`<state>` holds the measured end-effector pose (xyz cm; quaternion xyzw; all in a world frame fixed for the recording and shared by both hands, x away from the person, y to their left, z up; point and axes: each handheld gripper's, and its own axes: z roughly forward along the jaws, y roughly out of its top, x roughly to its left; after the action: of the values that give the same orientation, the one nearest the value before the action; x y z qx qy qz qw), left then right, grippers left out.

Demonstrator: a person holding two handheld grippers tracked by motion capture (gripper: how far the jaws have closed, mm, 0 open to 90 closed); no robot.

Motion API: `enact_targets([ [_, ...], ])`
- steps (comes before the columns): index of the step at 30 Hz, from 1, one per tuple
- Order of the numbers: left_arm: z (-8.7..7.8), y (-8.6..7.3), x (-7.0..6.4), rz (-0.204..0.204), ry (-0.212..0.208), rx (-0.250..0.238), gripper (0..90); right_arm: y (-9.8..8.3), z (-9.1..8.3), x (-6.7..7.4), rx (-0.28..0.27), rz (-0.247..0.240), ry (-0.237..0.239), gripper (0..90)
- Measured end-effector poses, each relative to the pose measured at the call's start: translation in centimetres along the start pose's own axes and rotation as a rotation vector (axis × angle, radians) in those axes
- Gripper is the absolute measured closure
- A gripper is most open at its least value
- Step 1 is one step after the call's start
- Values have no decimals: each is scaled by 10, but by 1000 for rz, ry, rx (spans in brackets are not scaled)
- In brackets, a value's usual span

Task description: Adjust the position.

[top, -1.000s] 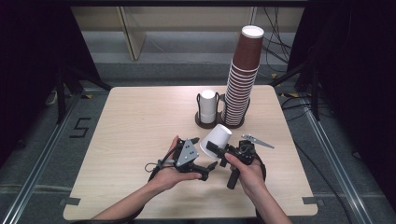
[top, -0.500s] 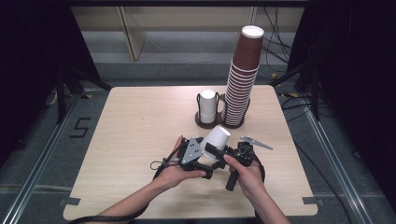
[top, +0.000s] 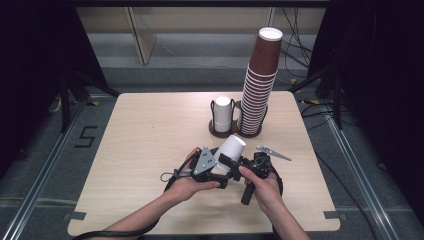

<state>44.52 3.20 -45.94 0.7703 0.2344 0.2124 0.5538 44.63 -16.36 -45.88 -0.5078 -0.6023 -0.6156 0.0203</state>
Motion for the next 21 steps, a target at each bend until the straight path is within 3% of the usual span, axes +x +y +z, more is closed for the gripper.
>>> enact_targets([
  [2,0,0,-1,-7,-3,5,149,0,0,-1,5,-3,12,280],
  [3,0,0,-1,-10,-7,8,159,-1,-1,2,15,37,14,269],
  [4,-1,0,-1,-14,-13,7,170,0,-1,-1,5,5,13,258],
  [8,-1,0,-2,-22,-19,5,208,0,-1,0,8,28,-3,220],
  [11,-2,1,-3,-22,-21,7,227,0,-1,0,-3,11,-5,196],
  [13,-3,1,-3,-26,-26,4,237,0,-2,3,7,55,-12,160],
  [15,-3,1,-3,-20,-29,7,241,0,-2,3,6,55,-14,143],
  [16,-3,1,-3,-19,-34,4,243,0,-2,1,-8,18,-23,132],
  [18,-4,2,-3,-16,-33,9,247,0,-2,0,-12,18,-25,107],
  [19,-5,2,-2,-14,-33,10,248,0,-3,2,-6,52,-28,96],
  [20,-5,2,-2,-12,-32,14,249,1,-3,0,-16,19,-30,87],
  [21,-5,2,-1,-13,-32,18,249,2,-3,0,-16,21,-32,82],
])
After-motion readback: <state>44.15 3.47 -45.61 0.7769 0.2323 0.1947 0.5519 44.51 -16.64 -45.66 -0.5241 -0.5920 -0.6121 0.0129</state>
